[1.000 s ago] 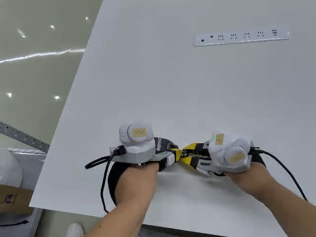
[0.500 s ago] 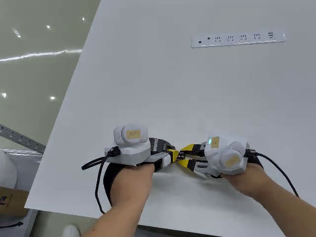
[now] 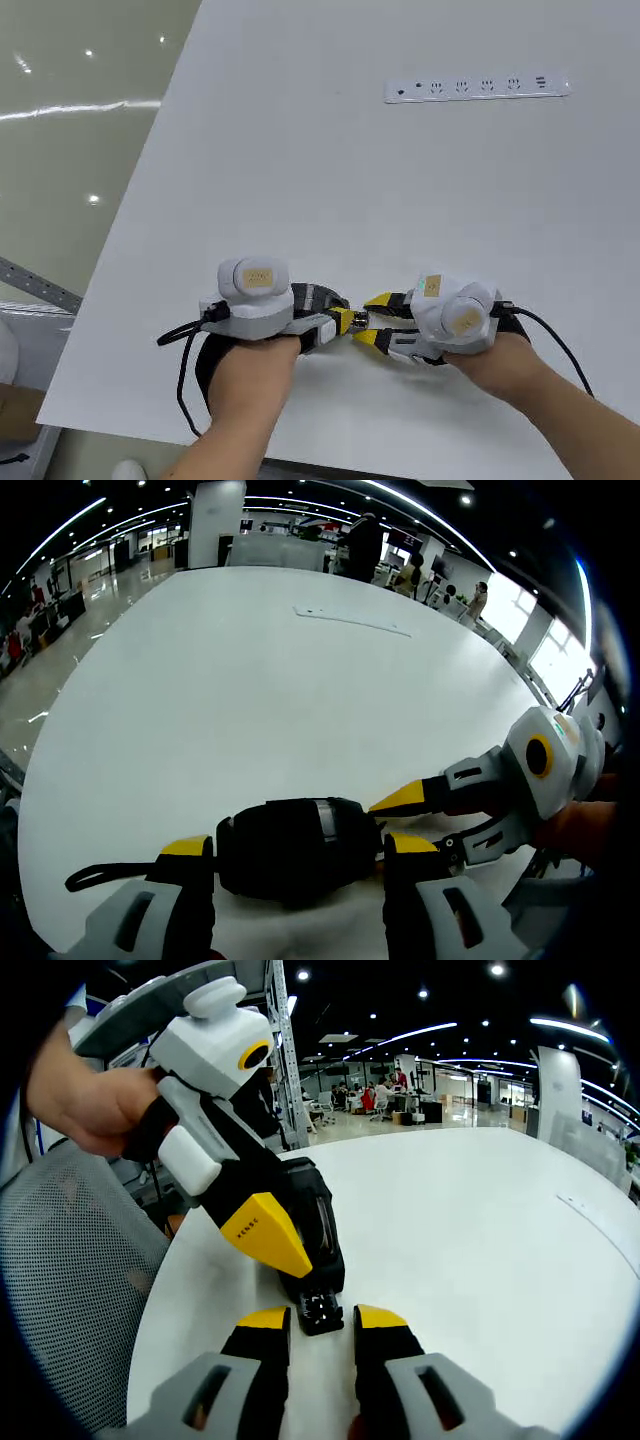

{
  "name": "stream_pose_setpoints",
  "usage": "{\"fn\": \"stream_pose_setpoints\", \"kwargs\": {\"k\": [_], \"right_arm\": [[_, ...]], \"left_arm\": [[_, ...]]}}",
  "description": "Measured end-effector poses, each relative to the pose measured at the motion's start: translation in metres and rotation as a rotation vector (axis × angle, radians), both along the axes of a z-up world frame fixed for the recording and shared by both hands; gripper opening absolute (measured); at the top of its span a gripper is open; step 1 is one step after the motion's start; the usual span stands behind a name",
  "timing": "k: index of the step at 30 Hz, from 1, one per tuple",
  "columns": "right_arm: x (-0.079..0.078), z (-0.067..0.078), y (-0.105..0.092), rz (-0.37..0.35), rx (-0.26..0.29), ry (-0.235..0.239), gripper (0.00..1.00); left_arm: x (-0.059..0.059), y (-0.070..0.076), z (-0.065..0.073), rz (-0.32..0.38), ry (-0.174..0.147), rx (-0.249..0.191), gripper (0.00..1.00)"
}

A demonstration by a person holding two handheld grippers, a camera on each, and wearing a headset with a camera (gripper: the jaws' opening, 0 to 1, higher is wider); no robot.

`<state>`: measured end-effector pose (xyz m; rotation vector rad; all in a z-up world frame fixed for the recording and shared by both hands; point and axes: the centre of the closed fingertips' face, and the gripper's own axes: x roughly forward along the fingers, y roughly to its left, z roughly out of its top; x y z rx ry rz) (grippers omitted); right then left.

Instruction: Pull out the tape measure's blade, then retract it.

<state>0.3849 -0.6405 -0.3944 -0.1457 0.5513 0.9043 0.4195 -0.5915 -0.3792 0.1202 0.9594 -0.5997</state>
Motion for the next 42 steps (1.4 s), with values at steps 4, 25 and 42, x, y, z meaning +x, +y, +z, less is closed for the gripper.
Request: {"fn": "stream_pose_setpoints", "kwargs": {"k": [4,25,42], "right_arm": [[0.001,0.004,-0.001,-0.012,-0.006,0.0,0.25],[-0.019,0.03,-0.042,-0.154,-0.006,0.006,0.33],[-0.044,0.05,-0.084,-0.278,-0.051,0.017,0.46]], "left_arm": [[-0.001,0.001,0.001,0.008,0.014,-0.021,0.66],[-0.02,0.005,0.029,-0.185,-0.073,-0.08,0.73],[-0.028,0.011,0.053,-0.331,-0.135,-0.131,0.76]]}}
